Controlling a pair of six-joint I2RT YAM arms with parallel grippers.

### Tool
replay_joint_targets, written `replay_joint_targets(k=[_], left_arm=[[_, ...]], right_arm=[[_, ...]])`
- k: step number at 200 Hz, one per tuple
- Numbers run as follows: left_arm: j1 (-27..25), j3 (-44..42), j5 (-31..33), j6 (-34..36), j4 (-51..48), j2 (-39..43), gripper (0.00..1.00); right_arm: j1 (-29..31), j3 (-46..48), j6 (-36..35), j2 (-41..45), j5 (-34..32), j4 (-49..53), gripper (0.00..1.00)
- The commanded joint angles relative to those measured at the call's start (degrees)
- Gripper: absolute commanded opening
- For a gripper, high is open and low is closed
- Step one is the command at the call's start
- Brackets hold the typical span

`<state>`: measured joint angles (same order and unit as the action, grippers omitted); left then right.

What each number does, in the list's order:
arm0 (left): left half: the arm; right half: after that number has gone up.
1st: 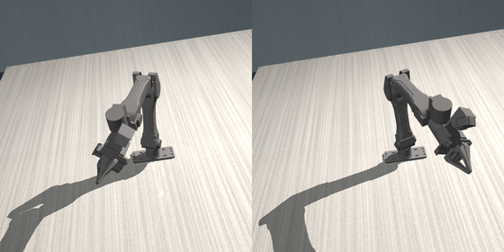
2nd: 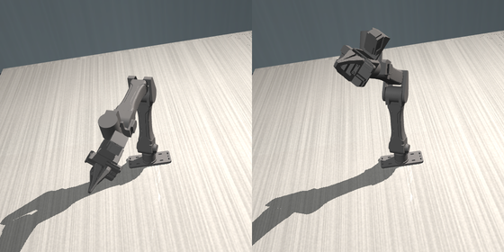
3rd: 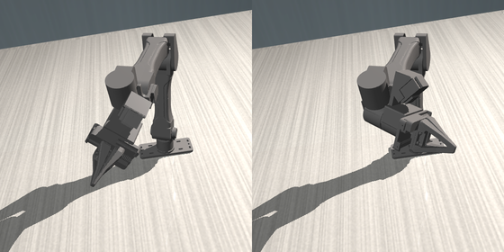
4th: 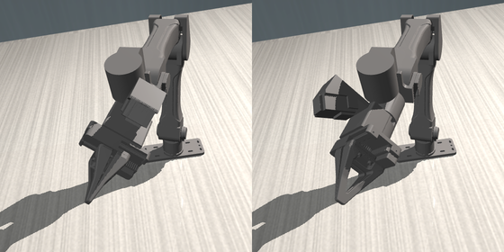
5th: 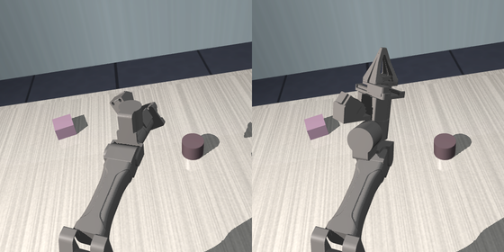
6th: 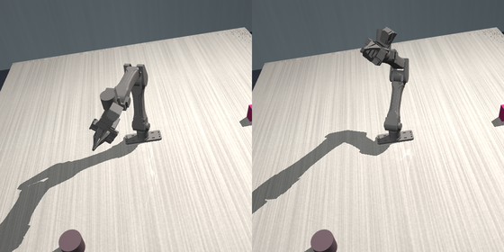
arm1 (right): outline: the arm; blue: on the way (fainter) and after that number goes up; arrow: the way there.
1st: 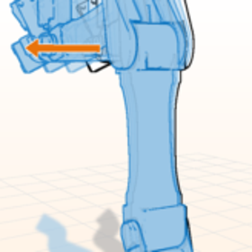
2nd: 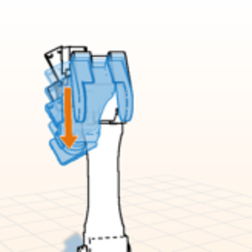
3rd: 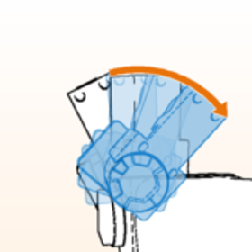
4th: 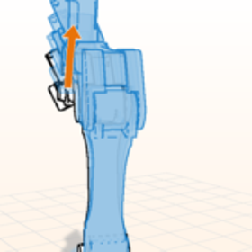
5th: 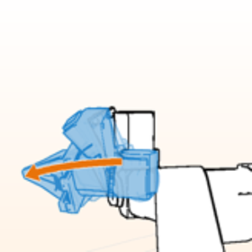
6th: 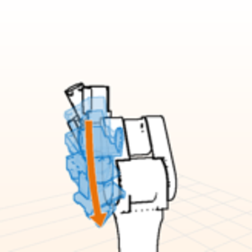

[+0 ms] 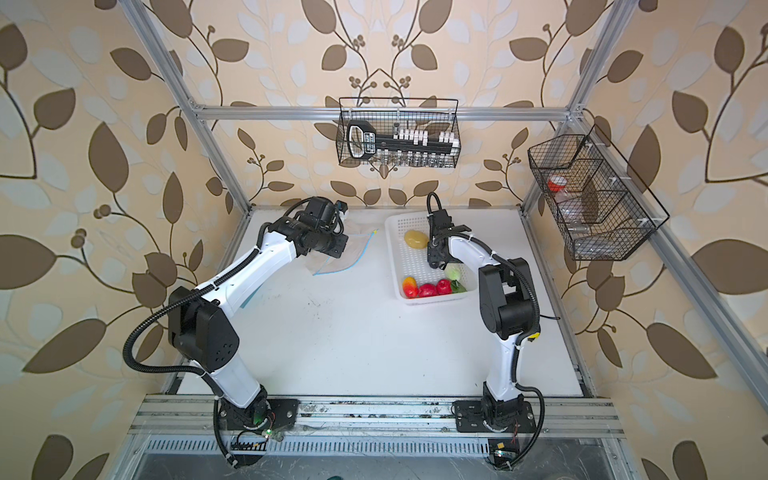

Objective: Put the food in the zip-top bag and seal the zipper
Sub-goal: 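Lower the right gripper onto the white radish and close it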

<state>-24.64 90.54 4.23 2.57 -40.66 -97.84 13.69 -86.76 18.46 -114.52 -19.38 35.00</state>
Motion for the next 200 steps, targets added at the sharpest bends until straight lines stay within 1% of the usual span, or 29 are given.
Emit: replay_joint_targets(k=[1,25,92,185,200], left_arm=[[0.7,0.1,-1.9,-1.5,0.1,3.3,0.0],[0.7,1.7,-3.5,-1.8,-1.4,3.2,0.0],[0.7,1.1,-2.8,-1.8,-1.1,2.9,0.0],[1.1,1.3,-3.8,-1.9,-1.7,2.6,0.0],[1.1,1.3,-3.8,-2.0,-1.8,2.4,0.0]], right_arm=[[-0.4,-2.1,-1.1,-1.8,-1.6,1.5,0.8],[-0.6,-2.8,-1.2,-2.8,-2.2,1.5,0.8],[-0.7,-3.2,-0.5,-5.3,-2.7,2.0,0.77],[-0.9,-4.5,-0.9,-8.2,-1.5,3.3,0.75],[-0.8,-5.0,-1.1,-8.8,-1.3,3.4,0.73]])
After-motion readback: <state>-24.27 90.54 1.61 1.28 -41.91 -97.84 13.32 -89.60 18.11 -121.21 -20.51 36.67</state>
